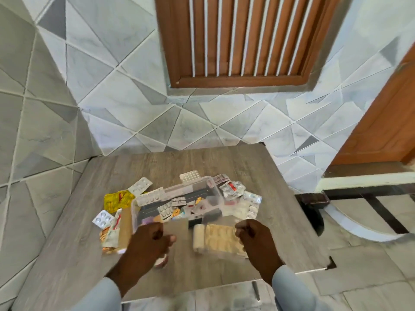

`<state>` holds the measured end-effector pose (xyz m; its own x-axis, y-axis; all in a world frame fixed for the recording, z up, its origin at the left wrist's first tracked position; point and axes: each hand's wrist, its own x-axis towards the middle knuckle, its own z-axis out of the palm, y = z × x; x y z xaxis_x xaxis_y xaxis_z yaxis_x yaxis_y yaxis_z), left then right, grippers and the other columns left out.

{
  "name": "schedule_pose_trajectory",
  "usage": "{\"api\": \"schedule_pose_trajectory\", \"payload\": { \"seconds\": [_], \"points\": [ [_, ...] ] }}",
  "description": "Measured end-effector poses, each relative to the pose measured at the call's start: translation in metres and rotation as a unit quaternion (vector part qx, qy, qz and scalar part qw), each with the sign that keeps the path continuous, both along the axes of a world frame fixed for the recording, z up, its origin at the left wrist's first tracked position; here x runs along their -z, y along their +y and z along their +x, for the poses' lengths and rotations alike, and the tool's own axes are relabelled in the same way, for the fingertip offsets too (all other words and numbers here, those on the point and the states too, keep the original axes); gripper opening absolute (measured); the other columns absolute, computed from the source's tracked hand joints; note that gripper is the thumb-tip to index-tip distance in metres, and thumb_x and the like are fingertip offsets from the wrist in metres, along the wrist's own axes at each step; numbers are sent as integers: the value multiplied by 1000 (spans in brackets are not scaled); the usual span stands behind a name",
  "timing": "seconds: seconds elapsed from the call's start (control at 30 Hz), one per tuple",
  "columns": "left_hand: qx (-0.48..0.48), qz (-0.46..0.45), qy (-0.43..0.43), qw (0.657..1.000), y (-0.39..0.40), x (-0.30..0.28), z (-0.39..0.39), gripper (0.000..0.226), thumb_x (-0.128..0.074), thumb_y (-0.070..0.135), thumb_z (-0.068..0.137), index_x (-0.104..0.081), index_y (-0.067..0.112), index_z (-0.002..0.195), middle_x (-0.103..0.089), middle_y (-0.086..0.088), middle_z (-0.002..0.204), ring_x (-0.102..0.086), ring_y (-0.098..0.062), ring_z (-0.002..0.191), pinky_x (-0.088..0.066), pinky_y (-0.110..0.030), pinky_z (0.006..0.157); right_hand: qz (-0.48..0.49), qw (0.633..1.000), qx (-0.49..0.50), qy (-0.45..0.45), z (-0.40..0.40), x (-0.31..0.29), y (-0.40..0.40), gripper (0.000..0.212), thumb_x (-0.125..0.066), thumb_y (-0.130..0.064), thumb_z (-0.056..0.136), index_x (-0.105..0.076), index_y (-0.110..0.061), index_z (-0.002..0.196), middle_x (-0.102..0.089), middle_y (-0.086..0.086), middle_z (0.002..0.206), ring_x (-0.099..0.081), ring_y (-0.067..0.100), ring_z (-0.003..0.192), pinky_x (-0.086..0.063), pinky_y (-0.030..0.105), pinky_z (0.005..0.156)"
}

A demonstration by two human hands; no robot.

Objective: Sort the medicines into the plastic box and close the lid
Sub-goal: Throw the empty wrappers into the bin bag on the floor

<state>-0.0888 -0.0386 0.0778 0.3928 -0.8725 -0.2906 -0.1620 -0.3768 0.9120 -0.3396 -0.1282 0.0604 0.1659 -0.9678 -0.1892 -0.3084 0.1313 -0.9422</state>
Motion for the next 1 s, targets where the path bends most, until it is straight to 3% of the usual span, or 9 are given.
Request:
{"api": "schedule_pose_trajectory", "payload": {
  "seconds": [0.13, 0.23, 0.33, 0.43, 0.53, 0.77, 0.9, 1.0],
  "points": [
    [26, -49, 75, 996, -46, -14, -125, 20, -63, 12, 89, -62, 10, 69, -65, 0, 56, -60, -12, 59, -46, -26, 57, 23, 996, 46, -75, -96, -27, -8, 13, -55, 1, 90, -65, -7, 87, -70, 4, 76, -63, 16, 65, -50, 20, 52],
    [46, -54, 114, 991, -72, -16, -214, 20, -68, 29, 83, -67, 13, 70, -67, 3, 74, -61, -16, 75, -49, -36, 74, 26, 992, 74, -97, -178, -40, -12, 17, -52, 2, 91, -64, -9, 85, -71, 3, 76, -65, 14, 64, -49, 21, 52],
    [94, -33, 157, 982, -94, -15, -286, 17, -74, 20, 79, -67, 14, 65, -69, -1, 76, -63, -18, 77, -50, -36, 77, 44, 988, 88, -118, -245, -50, -14, 15, -54, -2, 91, -64, -9, 84, -71, 6, 80, -66, 16, 65, -49, 27, 56],
    [122, -25, 137, 983, -118, -14, -353, 21, -77, 9, 75, -63, 11, 59, -65, -10, 67, -59, -25, 67, -52, -38, 71, 56, 984, 114, -127, -306, -53, -20, 15, -55, -4, 92, -65, -10, 83, -73, 6, 83, -68, 19, 71, -51, 30, 62],
    [139, -44, 104, 984, -147, -7, -410, 17, -74, 0, 75, -62, 8, 66, -65, -4, 57, -57, -23, 56, -51, -33, 59, 75, 976, 157, -133, -356, -44, -36, 11, -54, -5, 92, -65, -6, 92, -72, 6, 84, -66, 20, 70, -49, 30, 62],
    [152, -23, 105, 982, -239, 23, -486, 35, -75, 1, 74, -60, 21, 98, -72, -7, 81, -67, -22, 67, -52, -30, 57, 135, 961, 212, -119, -423, -14, -113, 20, -46, 7, 85, -61, -5, 88, -65, 9, 69, -55, 21, 56, -39, 24, 50],
    [180, 17, 91, 979, -311, 44, -523, 11, -75, 4, 75, -69, 12, 80, -72, -5, 68, -63, -22, 61, -49, -31, 57, 171, 956, 226, -77, -459, 0, -178, 22, -44, 6, 83, -62, -5, 87, -65, 8, 68, -54, 21, 54, -38, 24, 49],
    [187, 30, 88, 978, -355, 43, -547, 9, -73, 9, 78, -65, 5, 75, -64, -3, 56, -56, -12, 47, -46, -21, 48, 176, 957, 223, -59, -482, 1, -225, 21, -45, 6, 83, -62, -6, 84, -64, 9, 69, -54, 19, 52, -39, 23, 47]
  ]
}}
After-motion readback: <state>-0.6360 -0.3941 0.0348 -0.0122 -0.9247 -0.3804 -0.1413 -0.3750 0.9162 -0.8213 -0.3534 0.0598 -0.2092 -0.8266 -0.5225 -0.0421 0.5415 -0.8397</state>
